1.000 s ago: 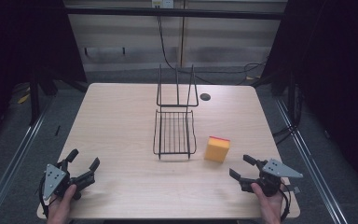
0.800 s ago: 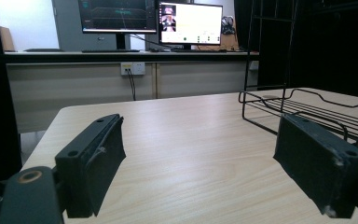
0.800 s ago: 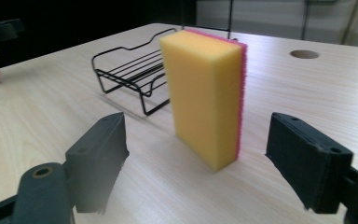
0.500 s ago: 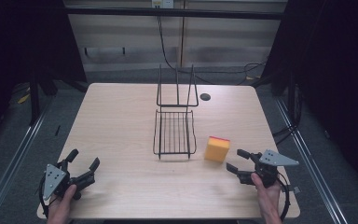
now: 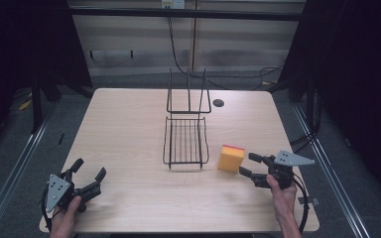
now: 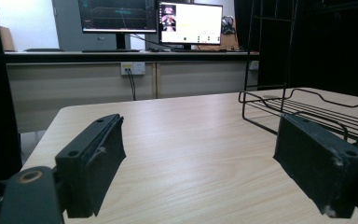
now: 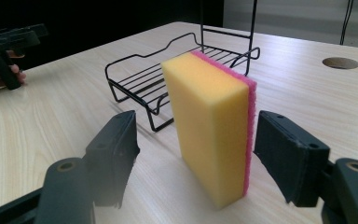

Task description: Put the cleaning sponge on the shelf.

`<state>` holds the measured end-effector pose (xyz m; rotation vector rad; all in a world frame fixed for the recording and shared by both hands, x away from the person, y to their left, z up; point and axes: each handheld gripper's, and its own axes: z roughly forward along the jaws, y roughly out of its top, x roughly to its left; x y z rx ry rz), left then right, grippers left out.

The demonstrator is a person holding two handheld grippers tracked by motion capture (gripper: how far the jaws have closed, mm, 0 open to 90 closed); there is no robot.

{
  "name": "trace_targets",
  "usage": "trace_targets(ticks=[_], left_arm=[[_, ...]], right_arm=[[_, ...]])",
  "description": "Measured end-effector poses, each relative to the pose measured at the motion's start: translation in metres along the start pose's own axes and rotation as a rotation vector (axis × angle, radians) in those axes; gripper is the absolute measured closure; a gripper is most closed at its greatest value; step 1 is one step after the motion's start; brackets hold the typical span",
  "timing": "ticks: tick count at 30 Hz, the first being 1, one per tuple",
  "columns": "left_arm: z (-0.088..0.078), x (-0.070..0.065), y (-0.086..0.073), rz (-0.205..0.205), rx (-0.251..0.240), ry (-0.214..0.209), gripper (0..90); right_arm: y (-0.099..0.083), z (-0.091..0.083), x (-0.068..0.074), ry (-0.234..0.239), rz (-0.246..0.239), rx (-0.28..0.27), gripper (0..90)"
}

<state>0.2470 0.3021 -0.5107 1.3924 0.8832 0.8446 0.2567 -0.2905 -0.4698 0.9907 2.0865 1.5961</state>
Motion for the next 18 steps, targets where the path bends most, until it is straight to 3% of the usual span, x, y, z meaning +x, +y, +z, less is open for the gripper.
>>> trace_targets(ticks=[7, 15, 18], left_arm=[[0.0, 0.0, 0.0, 0.0, 0.0, 0.001, 15.6], [0.0, 0.001, 0.0, 0.006, 0.005, -0.001, 15.6], [0.0, 0.0, 0.0, 0.006, 0.005, 0.0, 15.6]], right_arm=[[0.007, 0.005, -0.004, 0.028, -0.02, 0.003, 32.2], [0.005, 0.012, -0.02, 0.051, -0.024, -0.005, 33.9], [0.006, 0.014, -0.022, 0.083, -0.029, -0.011, 34.3]])
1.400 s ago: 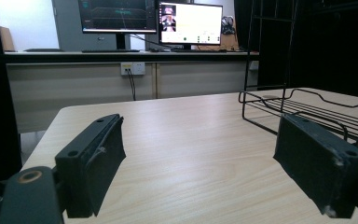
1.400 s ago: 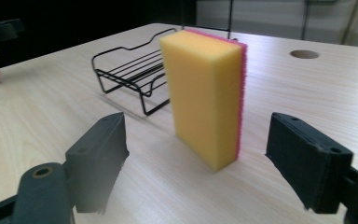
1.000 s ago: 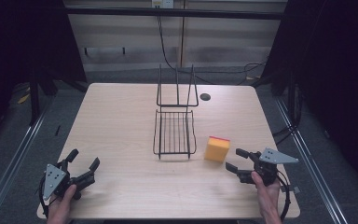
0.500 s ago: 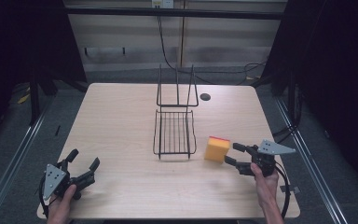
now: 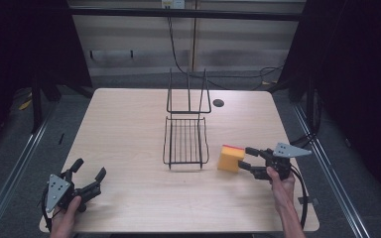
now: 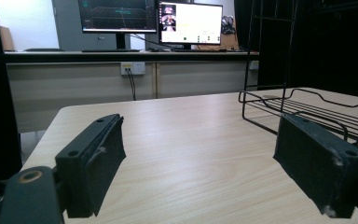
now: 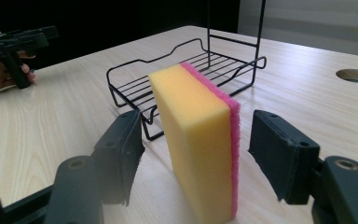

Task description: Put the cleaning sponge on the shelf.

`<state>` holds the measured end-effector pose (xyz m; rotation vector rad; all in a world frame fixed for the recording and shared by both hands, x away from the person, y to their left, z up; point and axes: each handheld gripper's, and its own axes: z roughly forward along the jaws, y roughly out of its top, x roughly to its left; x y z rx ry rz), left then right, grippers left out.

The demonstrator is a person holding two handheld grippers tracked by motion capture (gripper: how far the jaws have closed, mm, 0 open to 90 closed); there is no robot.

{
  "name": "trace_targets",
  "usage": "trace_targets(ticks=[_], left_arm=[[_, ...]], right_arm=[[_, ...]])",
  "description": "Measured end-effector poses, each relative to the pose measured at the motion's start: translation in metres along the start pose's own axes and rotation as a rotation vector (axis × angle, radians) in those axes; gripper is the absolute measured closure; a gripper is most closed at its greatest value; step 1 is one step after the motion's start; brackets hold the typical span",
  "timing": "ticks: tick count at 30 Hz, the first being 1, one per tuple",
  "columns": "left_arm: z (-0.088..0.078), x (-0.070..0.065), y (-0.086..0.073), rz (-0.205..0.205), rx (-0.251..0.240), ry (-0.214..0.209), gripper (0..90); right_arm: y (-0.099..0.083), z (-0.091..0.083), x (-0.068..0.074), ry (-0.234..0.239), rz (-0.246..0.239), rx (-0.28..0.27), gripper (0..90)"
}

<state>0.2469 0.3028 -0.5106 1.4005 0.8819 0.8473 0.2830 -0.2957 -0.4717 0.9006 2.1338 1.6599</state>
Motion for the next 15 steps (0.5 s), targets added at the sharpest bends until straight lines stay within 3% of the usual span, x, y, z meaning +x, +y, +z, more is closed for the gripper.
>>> trace_targets(ticks=[6, 15], left_arm=[[0.0, 0.0, 0.0, 0.0, 0.0, 0.0, 15.6], [0.0, 0.0, 0.0, 0.0, 0.0, 0.0, 15.6]], right_arm=[[0.006, 0.005, -0.004, 0.058, -0.023, 0.003, 35.6], [0.006, 0.017, -0.012, 0.071, -0.032, 0.029, 40.5]])
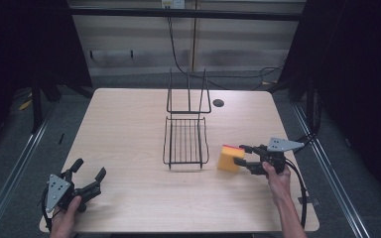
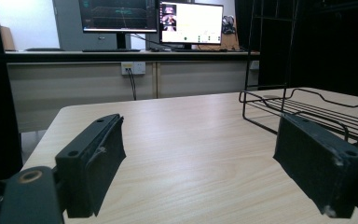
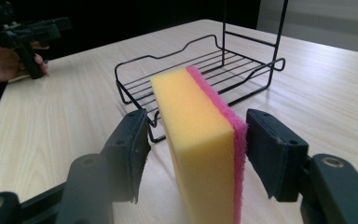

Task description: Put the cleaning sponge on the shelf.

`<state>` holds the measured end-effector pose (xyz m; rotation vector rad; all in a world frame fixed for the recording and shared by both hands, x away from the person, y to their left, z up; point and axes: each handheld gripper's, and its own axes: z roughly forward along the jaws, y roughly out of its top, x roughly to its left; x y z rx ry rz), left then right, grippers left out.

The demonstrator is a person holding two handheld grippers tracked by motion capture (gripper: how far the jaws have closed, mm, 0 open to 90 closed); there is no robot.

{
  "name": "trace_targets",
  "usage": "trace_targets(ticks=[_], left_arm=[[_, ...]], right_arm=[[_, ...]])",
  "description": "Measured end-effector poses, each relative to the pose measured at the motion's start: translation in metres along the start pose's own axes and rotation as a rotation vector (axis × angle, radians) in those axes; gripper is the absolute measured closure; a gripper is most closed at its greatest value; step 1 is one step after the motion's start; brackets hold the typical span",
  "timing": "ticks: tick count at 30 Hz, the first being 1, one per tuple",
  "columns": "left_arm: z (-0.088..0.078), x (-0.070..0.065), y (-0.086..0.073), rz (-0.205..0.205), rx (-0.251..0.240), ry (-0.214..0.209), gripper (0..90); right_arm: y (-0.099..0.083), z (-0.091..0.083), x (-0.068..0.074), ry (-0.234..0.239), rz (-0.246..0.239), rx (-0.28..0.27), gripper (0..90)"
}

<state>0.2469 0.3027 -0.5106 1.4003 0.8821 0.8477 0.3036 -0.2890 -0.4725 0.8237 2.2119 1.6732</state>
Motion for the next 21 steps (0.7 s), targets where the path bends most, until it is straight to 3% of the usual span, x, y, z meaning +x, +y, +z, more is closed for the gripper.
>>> trace_targets(ticks=[9, 21], left_arm=[[0.0004, -0.0005, -0.0001, -0.007, -0.005, 0.002, 15.6], [0.0, 0.0, 0.0, 0.0, 0.0, -0.001, 15.6]], right_arm=[[-0.0035, 0.0099, -0.0027, 0.039, 0.007, -0.004, 51.3], [-0.0033, 0.0096, -0.0026, 0.039, -0.007, -0.003, 58.1]])
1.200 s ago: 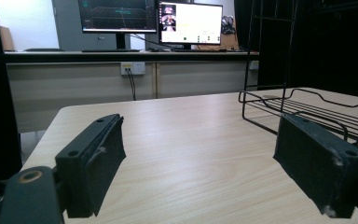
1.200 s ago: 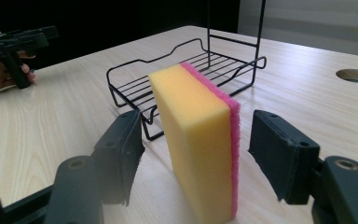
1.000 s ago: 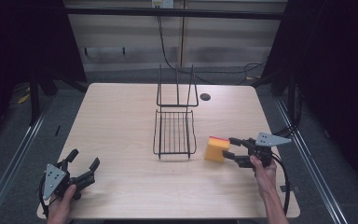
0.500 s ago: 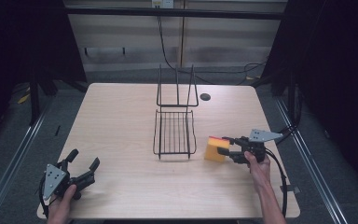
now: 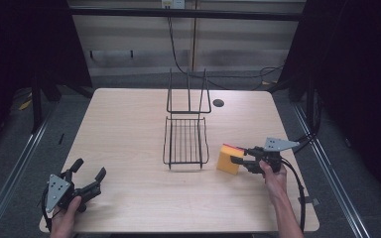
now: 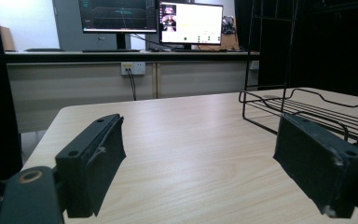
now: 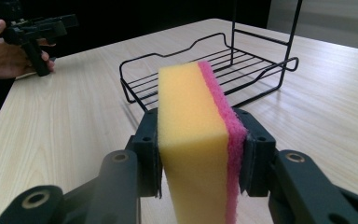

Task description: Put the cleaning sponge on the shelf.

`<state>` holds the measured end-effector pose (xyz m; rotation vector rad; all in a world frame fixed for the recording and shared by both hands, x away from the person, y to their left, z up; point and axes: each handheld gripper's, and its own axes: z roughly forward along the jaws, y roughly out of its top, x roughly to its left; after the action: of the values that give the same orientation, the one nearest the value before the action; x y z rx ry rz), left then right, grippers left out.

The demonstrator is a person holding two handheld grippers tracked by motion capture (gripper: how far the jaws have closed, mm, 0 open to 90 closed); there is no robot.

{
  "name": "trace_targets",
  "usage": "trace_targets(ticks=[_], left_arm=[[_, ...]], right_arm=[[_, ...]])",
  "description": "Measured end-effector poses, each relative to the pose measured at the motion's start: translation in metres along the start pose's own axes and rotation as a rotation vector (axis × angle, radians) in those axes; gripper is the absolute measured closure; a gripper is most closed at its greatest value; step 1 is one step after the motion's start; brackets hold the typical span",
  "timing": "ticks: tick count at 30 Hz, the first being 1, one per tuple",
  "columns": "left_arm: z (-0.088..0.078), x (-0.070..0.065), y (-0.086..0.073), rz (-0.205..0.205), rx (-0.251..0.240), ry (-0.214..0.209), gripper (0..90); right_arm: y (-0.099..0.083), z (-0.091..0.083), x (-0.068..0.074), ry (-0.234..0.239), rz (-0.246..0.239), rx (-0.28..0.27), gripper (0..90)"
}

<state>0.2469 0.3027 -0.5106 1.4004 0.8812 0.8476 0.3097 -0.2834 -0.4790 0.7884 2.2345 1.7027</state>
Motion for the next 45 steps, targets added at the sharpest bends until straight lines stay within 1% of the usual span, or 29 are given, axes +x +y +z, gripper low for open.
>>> trace_targets(ticks=[8, 11, 12, 14, 17, 18, 20, 21, 22, 25, 29, 30, 31, 33, 35, 36, 40, 41, 42, 44, 45], left_arm=[[0.0, 0.0, 0.0, -0.006, -0.005, 0.003, 15.6], [0.0, 0.0, 0.0, -0.002, -0.001, 0.002, 15.6], [0.001, -0.001, 0.0, -0.008, -0.005, -0.001, 15.6], [0.0, 0.0, 0.0, -0.006, -0.005, 0.003, 15.6], [0.0, 0.0, 0.0, -0.002, -0.001, 0.002, 15.6], [0.0, 0.0, 0.0, -0.006, -0.005, 0.003, 15.6], [0.0, 0.0, 0.0, -0.006, -0.005, 0.003, 15.6], [0.0, 0.0, 0.0, 0.001, 0.001, 0.001, 15.6], [0.0, 0.0, 0.0, -0.007, -0.005, 0.003, 15.6], [0.0, 0.0, 0.0, -0.005, -0.004, 0.002, 15.6], [0.0, 0.0, 0.0, 0.0, 0.0, 0.001, 15.6], [0.0, 0.0, 0.0, 0.0, 0.0, 0.001, 15.7], [0.0, 0.0, 0.0, 0.003, 0.002, 0.002, 15.6], [0.0, 0.0, 0.0, 0.0, 0.0, 0.001, 15.6], [0.0, 0.0, 0.0, -0.006, -0.005, 0.002, 15.6], [0.0, 0.0, 0.0, -0.006, -0.005, 0.003, 15.6], [0.0, 0.0, 0.0, -0.006, -0.005, 0.002, 15.6], [0.0, 0.0, 0.0, -0.006, -0.005, 0.001, 15.6], [0.0, 0.0, 0.0, -0.006, -0.005, 0.001, 15.6], [0.0, 0.0, 0.0, -0.002, -0.001, 0.001, 15.6], [0.0, 0.0, 0.0, -0.002, -0.001, 0.001, 15.6]], right_arm=[[0.003, -0.004, 0.001, 0.002, 0.002, -0.017, 58.7], [0.004, -0.006, 0.002, 0.002, 0.005, -0.017, 58.8], [0.004, -0.006, 0.002, 0.002, 0.005, -0.017, 58.8], [0.004, -0.007, 0.002, 0.004, 0.002, -0.018, 59.0], [0.008, -0.01, 0.003, 0.002, 0.003, -0.04, 59.2], [0.008, -0.011, 0.003, 0.006, 0.003, -0.046, 59.2], [0.009, -0.012, 0.003, 0.001, 0.004, -0.045, 59.3], [0.009, -0.012, 0.003, 0.005, 0.007, -0.048, 59.3], [0.01, -0.013, 0.003, 0.008, 0.009, -0.055, 59.3], [0.01, -0.014, 0.004, 0.004, 0.017, -0.057, 59.5], [0.013, -0.014, 0.005, 0.005, 0.014, -0.062, 59.5], [0.015, -0.014, 0.005, 0.008, 0.002, -0.059, 59.5], [0.018, -0.014, 0.006, 0.011, 0.005, -0.059, 59.5], [0.024, -0.013, 0.008, 0.016, -0.008, -0.063, 59.5], [0.029, -0.012, 0.009, 0.02, -0.017, -0.076, 59.5], [0.032, -0.009, 0.009, 0.021, -0.026, -0.069, 59.5], [0.034, -0.007, 0.009, 0.025, -0.027, -0.068, 59.6], [0.038, -0.005, 0.011, 0.034, -0.039, -0.069, 59.6], [0.04, -0.004, 0.012, 0.034, -0.038, -0.07, 59.6], [0.046, -0.002, 0.013, 0.045, -0.052, -0.067, 59.6], [0.046, -0.002, 0.013, 0.045, -0.052, -0.067, 59.6]])
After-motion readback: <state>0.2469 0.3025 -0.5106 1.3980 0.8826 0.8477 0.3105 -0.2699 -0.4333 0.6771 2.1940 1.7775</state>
